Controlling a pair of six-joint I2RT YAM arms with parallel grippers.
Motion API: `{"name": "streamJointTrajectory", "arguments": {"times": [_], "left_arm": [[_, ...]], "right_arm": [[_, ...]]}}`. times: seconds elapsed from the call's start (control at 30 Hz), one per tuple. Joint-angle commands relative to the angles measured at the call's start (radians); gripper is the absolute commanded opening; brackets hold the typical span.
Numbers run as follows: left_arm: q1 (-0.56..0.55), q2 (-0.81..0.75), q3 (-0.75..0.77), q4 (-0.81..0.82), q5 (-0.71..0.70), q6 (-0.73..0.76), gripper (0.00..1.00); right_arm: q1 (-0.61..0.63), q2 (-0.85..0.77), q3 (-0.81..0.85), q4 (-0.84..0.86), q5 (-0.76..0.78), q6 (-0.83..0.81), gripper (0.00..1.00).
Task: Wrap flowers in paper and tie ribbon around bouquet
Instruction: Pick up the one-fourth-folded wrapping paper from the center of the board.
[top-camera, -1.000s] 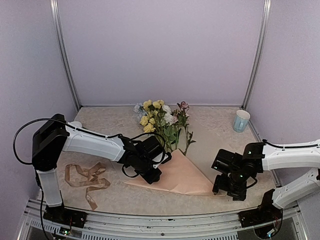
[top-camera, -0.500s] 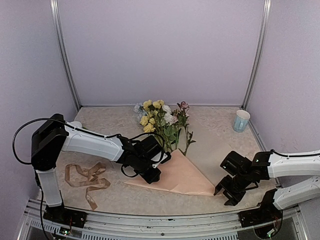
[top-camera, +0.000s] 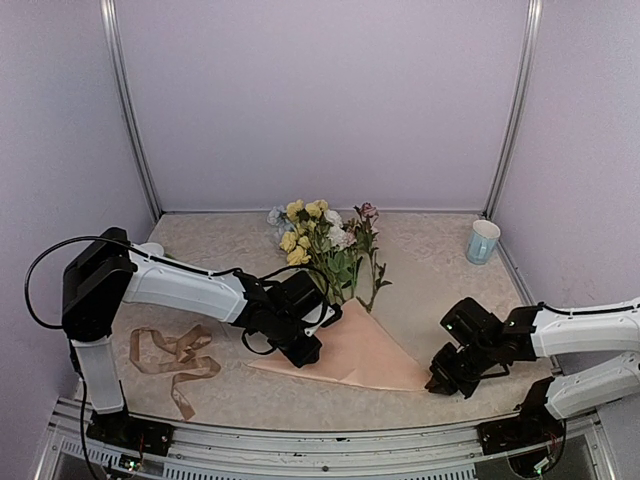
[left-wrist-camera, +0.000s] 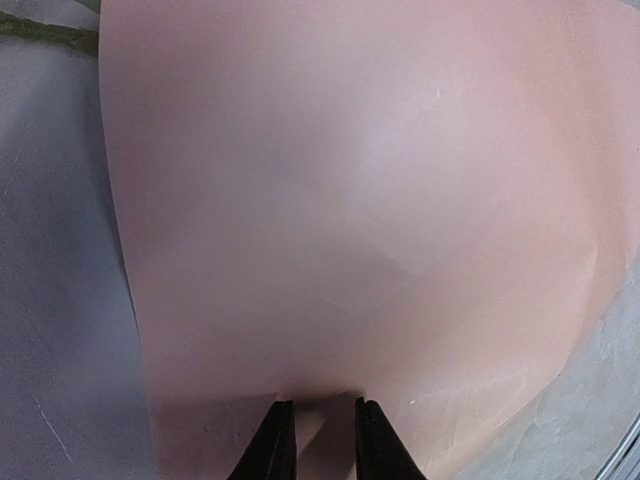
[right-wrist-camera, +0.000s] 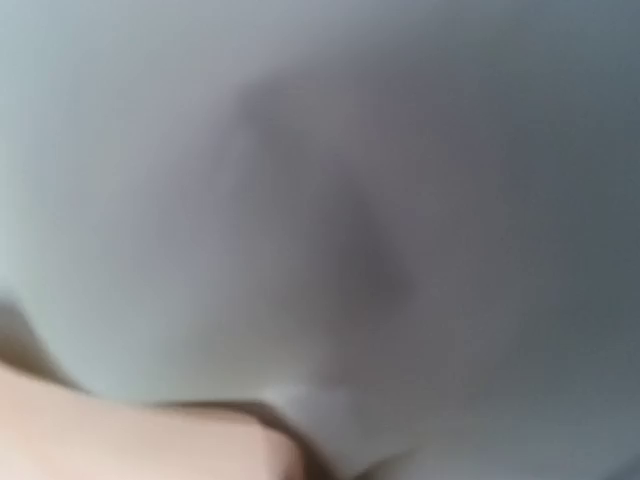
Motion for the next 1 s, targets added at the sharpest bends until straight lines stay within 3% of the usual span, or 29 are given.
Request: {"name": "streamJointTrajectory", "arguments": {"times": [0.0, 0.17, 0.3, 0.43, 0.67, 0.8, 0.97], "left_arm": [[0.001, -0.006, -0.032, -0.030, 0.030, 0.011, 0.22], [0.007, -0.015, -0.023, -0.041, 0.026, 0.007, 0.22], [-0.003, -0.048, 0.073, -0.083, 0.012, 0.016, 0.22], [-0.029, -0.047, 0.166, -0.051, 0.111, 0.030, 0.27], [-0.023, 0.162, 0.318, -0.053, 0.226, 0.043, 0.33], [-0.002, 0.256, 0.415, -0.099, 0.212, 0.036, 0.35], [0.024, 0.294, 0.416, -0.129, 0.206, 0.016, 0.35]], "right_arm": [[-0.029, 0.021, -0.051, -0.057, 0.077, -0.053, 0.00], [-0.031, 0.053, 0.033, -0.133, 0.145, -0.171, 0.00], [-0.014, 0.141, 0.171, -0.238, 0.183, -0.262, 0.00], [0.019, 0.215, 0.269, -0.324, 0.221, -0.295, 0.00], [0.064, 0.248, 0.359, -0.380, 0.297, -0.305, 0.00], [0.102, 0.271, 0.445, -0.451, 0.365, -0.310, 0.00], [0.176, 0.358, 0.585, -0.560, 0.437, -0.323, 0.00]]}}
